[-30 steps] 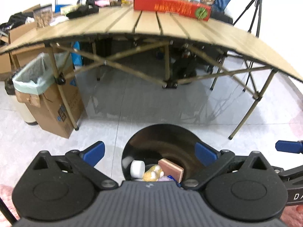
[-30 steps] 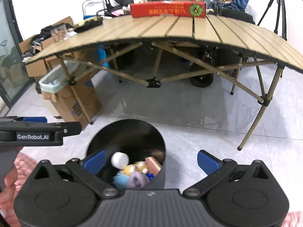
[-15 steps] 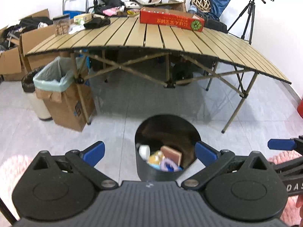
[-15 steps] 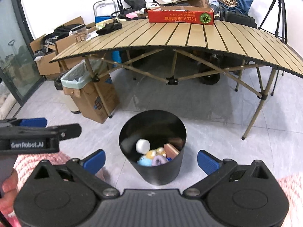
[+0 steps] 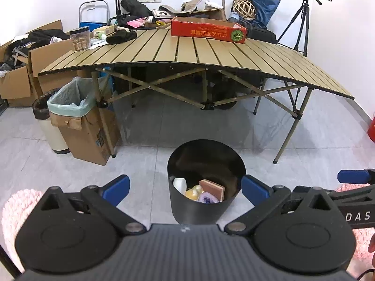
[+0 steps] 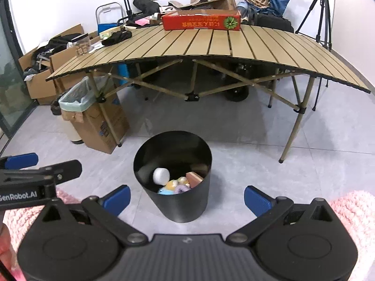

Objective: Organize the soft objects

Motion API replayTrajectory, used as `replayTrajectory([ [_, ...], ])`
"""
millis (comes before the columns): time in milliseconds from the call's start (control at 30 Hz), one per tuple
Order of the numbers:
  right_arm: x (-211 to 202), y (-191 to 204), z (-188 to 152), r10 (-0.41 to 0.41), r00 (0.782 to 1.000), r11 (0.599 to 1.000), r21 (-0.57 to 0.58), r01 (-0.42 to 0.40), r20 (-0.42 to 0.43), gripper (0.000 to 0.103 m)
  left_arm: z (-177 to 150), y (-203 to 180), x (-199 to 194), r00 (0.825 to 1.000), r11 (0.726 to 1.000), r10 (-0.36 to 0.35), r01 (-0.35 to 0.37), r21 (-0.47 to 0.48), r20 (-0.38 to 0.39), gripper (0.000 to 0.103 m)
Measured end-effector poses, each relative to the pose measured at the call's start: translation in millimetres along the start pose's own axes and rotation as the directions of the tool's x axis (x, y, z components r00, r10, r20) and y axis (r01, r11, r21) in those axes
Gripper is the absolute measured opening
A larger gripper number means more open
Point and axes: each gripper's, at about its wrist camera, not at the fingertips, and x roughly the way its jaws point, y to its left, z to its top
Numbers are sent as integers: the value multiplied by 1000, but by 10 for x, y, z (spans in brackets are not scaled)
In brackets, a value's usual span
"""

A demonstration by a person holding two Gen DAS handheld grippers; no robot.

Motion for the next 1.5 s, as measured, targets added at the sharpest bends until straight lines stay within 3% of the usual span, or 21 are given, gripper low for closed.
replayTrajectory([
  [1500,-5,-44,42,-17,1000,1000,10,17,7,103,-7,-27,21,1000,1000,-4,4,10,-9,103],
])
